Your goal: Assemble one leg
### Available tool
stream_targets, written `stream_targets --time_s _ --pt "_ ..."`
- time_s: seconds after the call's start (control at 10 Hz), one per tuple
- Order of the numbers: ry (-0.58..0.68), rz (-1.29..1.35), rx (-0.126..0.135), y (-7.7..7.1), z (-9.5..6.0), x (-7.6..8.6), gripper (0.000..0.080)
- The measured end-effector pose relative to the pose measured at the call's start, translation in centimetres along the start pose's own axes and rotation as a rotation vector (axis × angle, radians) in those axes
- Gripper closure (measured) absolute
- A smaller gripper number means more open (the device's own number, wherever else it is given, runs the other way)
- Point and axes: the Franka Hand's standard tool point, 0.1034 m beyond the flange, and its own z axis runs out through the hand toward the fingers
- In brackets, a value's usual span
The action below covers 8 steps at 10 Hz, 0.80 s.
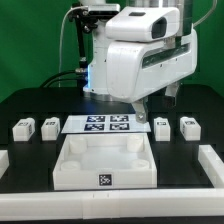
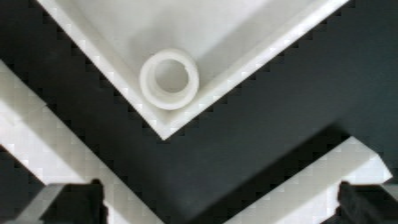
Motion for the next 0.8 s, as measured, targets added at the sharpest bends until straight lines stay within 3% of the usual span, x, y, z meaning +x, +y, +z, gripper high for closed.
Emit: stream_targets --time_s 0.3,0.4,0.7,0.8 --pt "0.000 -0.047 0.000 0.0 0.0 0.0 0.0150" --pt "0.002 -0.104 -0.006 -0.7 0.2 -0.9 0.0150" --pt "0.007 -0.546 -0.015 -3.3 3.2 -9.2 0.0150" --pt "0.017 -0.674 -0.027 -3.6 4.4 -11.0 0.0150"
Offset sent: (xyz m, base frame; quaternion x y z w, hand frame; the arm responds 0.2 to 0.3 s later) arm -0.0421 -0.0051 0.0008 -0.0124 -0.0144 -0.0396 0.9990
